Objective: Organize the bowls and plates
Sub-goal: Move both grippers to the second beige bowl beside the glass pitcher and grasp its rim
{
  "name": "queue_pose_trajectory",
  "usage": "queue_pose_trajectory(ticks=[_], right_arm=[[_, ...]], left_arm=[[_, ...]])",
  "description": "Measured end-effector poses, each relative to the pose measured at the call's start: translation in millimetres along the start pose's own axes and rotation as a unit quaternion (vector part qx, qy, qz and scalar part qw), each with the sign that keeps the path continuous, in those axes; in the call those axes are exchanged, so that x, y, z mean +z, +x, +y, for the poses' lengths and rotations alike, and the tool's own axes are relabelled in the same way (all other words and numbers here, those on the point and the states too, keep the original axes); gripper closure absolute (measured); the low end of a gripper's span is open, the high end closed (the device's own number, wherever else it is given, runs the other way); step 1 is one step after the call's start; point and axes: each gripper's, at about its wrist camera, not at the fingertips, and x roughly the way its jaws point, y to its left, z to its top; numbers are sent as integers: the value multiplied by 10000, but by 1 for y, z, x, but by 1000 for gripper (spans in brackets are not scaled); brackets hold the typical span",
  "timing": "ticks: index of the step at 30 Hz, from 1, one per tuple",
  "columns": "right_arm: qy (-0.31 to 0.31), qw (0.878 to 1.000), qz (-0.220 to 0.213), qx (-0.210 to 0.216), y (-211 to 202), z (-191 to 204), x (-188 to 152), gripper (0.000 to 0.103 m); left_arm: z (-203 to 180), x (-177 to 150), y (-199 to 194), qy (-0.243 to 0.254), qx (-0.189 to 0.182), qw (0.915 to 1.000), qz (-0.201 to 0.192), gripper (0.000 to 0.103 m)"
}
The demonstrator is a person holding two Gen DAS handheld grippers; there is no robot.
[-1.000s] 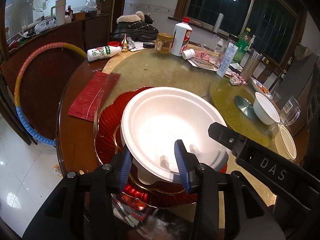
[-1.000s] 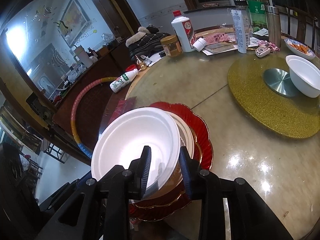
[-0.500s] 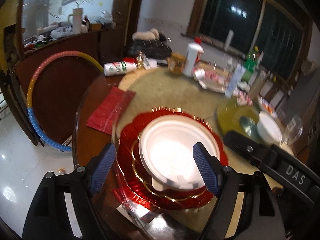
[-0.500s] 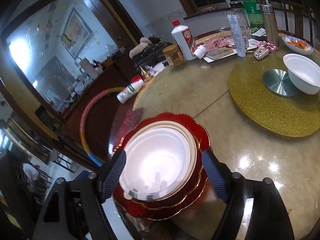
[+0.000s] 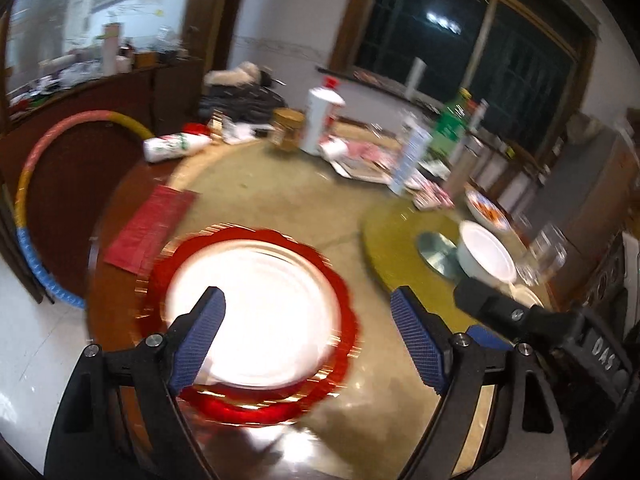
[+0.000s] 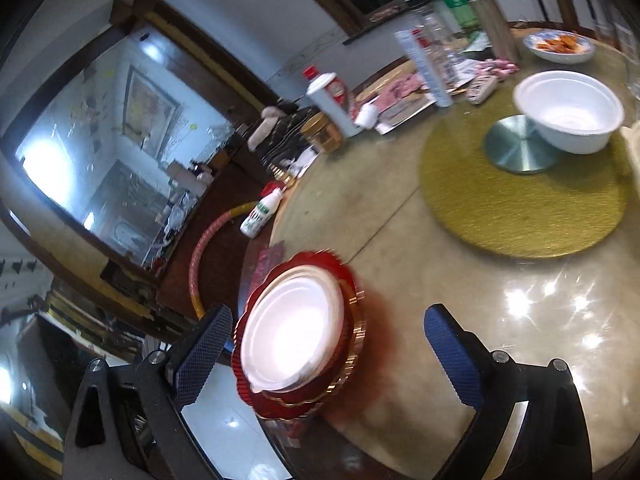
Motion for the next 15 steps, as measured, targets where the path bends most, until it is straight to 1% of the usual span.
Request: queue_pose_trajectory(ticks=[3, 5, 7, 10, 12, 15], right_arm=[[162, 9995, -226, -144, -24, -24, 6, 5], [304, 9982, -452, -262, -49, -45, 11, 5], [410, 9957, -696, -458, -74, -62, 14, 5], [724, 9881, -1060, -845, -111, -98, 20, 5], [1087, 9801, -1256, -1090, -135, -128, 22, 5], [1487, 9683, -1385, -1452, -157, -165, 23, 5]], left_arm=[[-32, -3, 14, 280, -221, 9991, 224, 17], [-55, -7, 23, 487, -365, 9975, 369, 17], [-81, -12, 38, 696, -589, 9940, 607, 17], [-115, -20, 57, 909, -910, 9870, 963, 17], [-137, -25, 71, 1007, -977, 9829, 1194, 18], [-166, -30, 83, 1088, -1122, 9780, 1379, 18]])
